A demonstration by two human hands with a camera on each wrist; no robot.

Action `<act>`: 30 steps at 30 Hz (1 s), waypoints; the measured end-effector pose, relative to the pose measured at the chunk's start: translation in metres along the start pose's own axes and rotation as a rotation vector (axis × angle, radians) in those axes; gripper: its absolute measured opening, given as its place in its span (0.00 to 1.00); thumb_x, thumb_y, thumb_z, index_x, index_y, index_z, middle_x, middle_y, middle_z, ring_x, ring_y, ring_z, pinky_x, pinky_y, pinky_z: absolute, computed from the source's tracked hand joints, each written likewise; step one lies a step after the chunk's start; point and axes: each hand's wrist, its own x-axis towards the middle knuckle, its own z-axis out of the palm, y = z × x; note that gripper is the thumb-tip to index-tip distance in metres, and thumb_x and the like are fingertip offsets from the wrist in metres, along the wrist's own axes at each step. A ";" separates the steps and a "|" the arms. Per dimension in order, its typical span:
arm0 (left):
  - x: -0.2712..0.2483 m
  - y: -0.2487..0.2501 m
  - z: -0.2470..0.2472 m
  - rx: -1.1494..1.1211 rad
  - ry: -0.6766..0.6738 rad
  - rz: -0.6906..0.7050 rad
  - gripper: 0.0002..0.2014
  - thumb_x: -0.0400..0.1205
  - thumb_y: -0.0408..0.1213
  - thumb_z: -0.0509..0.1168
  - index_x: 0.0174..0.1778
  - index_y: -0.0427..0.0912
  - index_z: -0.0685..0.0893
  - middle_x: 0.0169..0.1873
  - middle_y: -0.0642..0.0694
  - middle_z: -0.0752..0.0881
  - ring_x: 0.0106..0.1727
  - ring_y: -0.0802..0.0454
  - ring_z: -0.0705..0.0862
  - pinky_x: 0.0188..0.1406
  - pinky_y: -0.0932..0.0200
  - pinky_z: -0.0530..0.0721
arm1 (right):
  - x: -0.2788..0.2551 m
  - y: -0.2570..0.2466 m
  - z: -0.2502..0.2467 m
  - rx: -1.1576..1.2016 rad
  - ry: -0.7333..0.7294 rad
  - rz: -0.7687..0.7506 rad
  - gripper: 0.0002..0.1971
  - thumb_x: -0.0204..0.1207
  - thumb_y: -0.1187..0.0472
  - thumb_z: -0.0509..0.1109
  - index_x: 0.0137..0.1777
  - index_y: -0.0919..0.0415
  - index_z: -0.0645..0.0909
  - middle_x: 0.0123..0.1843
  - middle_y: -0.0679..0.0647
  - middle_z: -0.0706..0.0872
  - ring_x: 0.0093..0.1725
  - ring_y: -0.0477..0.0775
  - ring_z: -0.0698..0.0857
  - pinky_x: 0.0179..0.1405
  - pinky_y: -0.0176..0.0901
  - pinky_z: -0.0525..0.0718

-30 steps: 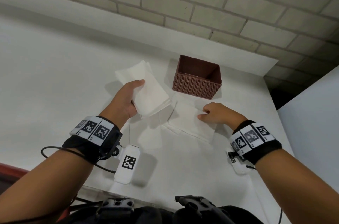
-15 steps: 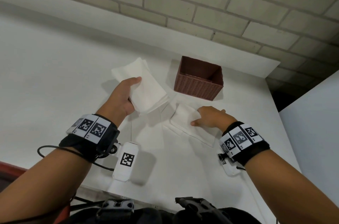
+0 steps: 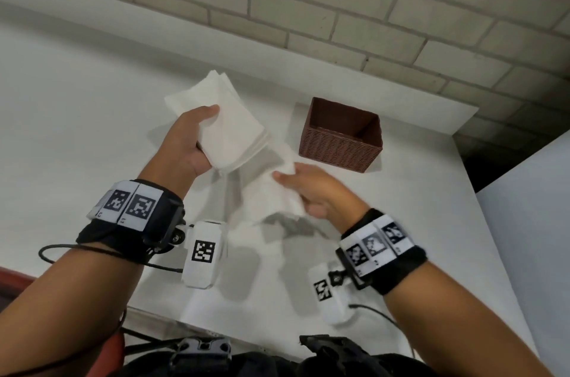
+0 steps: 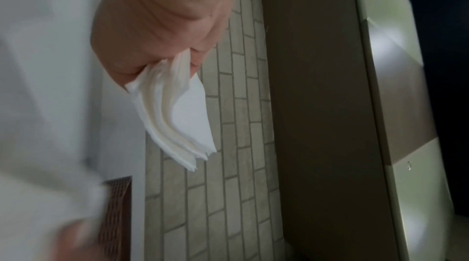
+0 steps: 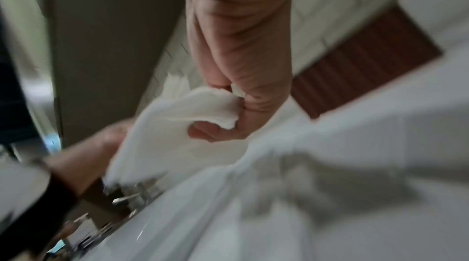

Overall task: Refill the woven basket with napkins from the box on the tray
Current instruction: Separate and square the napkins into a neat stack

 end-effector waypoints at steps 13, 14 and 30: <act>-0.006 0.002 -0.021 -0.014 0.009 0.015 0.05 0.81 0.31 0.63 0.43 0.42 0.83 0.26 0.49 0.91 0.44 0.47 0.87 0.41 0.49 0.85 | 0.009 0.029 0.043 -0.808 0.198 0.029 0.28 0.78 0.48 0.66 0.69 0.71 0.70 0.65 0.63 0.82 0.64 0.61 0.82 0.49 0.40 0.80; -0.006 0.001 -0.021 -0.010 0.005 0.008 0.04 0.80 0.31 0.63 0.44 0.42 0.83 0.26 0.49 0.91 0.44 0.47 0.87 0.41 0.49 0.85 | 0.008 0.029 0.044 -0.874 0.219 0.036 0.31 0.77 0.47 0.67 0.70 0.70 0.68 0.67 0.63 0.80 0.65 0.61 0.81 0.54 0.43 0.80; -0.009 -0.007 -0.013 0.040 -0.006 -0.074 0.06 0.79 0.31 0.64 0.51 0.41 0.83 0.46 0.44 0.88 0.47 0.45 0.87 0.39 0.50 0.86 | 0.005 0.014 0.041 -0.609 0.123 -0.030 0.21 0.74 0.57 0.70 0.64 0.67 0.77 0.56 0.59 0.85 0.51 0.58 0.83 0.42 0.40 0.82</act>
